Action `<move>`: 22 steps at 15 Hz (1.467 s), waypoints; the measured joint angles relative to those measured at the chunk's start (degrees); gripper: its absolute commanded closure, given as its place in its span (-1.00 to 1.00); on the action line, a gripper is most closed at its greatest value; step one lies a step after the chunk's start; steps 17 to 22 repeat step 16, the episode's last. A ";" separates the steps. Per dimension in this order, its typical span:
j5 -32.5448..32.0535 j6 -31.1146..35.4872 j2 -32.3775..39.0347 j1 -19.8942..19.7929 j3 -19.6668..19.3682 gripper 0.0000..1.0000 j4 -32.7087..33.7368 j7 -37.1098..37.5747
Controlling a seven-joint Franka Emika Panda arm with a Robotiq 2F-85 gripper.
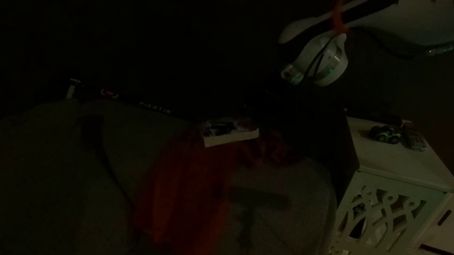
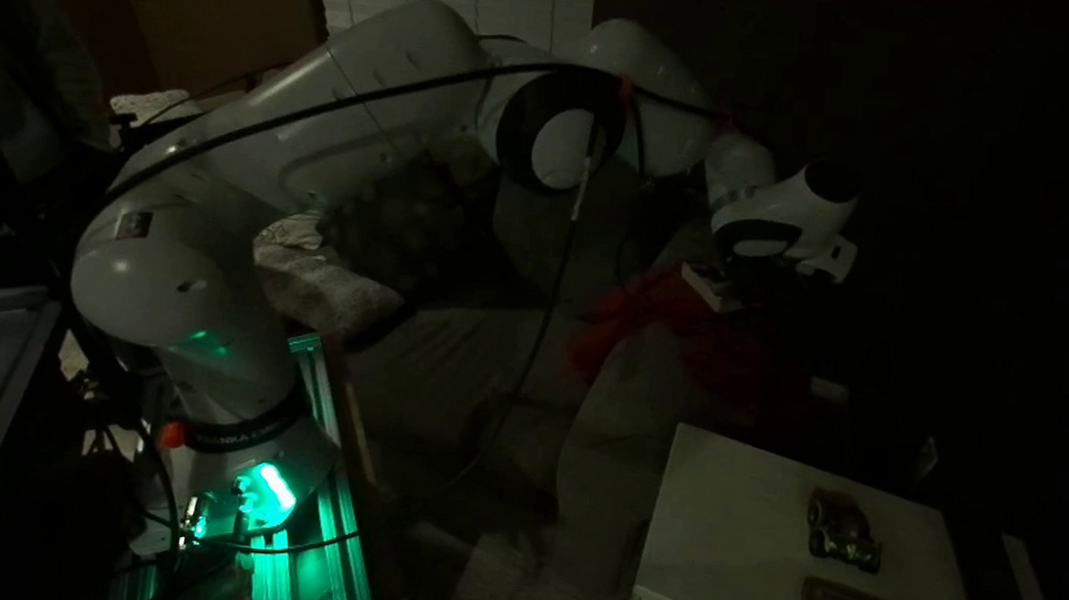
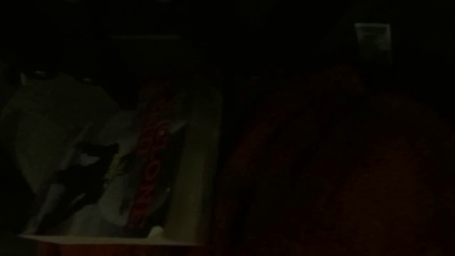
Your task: Pick up the book from the top of the basket and put it on the handle of the couch
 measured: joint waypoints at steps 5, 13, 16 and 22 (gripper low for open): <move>-11.57 1.15 -0.83 0.46 -3.33 -1.00 -0.49 11.29; -12.50 -24.10 -14.27 -8.81 1.04 -1.00 -1.12 12.45; -12.09 -37.20 -19.20 -14.14 1.03 -1.00 -1.12 7.15; -12.09 -37.20 -19.20 -14.14 1.03 -1.00 -1.12 7.15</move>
